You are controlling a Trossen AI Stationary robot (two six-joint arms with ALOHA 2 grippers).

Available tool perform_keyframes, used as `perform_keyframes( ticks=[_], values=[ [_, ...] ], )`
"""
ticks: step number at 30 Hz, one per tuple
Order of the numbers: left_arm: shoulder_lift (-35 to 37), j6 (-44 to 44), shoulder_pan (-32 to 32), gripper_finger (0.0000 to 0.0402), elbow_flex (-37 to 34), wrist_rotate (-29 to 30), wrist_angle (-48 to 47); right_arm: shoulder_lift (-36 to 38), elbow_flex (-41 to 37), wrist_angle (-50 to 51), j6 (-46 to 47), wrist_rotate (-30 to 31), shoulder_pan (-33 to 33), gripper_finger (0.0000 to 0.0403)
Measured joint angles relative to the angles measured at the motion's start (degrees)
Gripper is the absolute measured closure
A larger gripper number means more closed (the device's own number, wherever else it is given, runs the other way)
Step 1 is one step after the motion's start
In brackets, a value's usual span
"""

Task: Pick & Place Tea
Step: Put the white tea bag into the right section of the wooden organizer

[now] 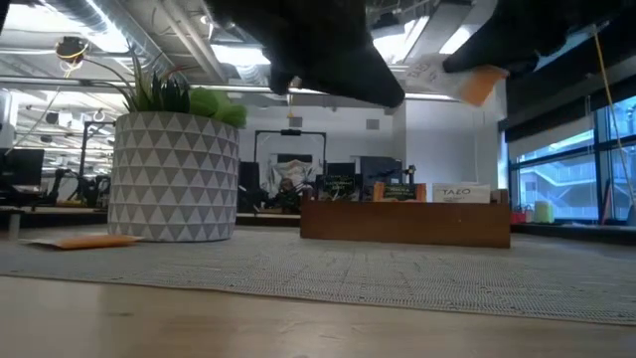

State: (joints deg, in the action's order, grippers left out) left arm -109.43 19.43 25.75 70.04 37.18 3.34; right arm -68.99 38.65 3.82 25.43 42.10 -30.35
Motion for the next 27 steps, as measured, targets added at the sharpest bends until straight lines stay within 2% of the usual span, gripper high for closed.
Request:
perform_keyframes(
  ticks=[3, 8, 12, 16, 21, 27],
  values=[
    [0.0, 2.68, -2.56, 0.0398, 0.02, 0.53, 2.08, 1.27, -1.94, -1.62, 1.22, 6.32, 0.05, 0.0383],
    [0.05, 5.3, -6.14, 0.038, 0.07, -2.28, 3.1, 1.16, -4.37, -4.09, -0.68, 7.73, 0.01, 0.038],
    [0.04, 6.02, -8.8, 0.0344, 0.06, -8.39, 3.59, 1.16, -4.28, -4.13, -2.48, 8.62, -0.04, 0.0394],
    [0.07, 5.54, -10.89, 0.0301, 0.07, -11.28, 6.49, 1.16, -4.09, -6.02, -5.33, 10.78, -0.07, 0.0396],
    [0.07, 3.05, -11.55, 0.0277, 0.09, -8.39, 9.95, 1.16, -4.06, -7.88, -6.55, 10.82, -0.25, 0.038],
    [0.11, 2.43, -11.64, 0.0281, 0.09, -3.41, 10.66, 1.21, -4.06, -8.43, -8.06, 10.82, -1.39, 0.0389]
  ],
)
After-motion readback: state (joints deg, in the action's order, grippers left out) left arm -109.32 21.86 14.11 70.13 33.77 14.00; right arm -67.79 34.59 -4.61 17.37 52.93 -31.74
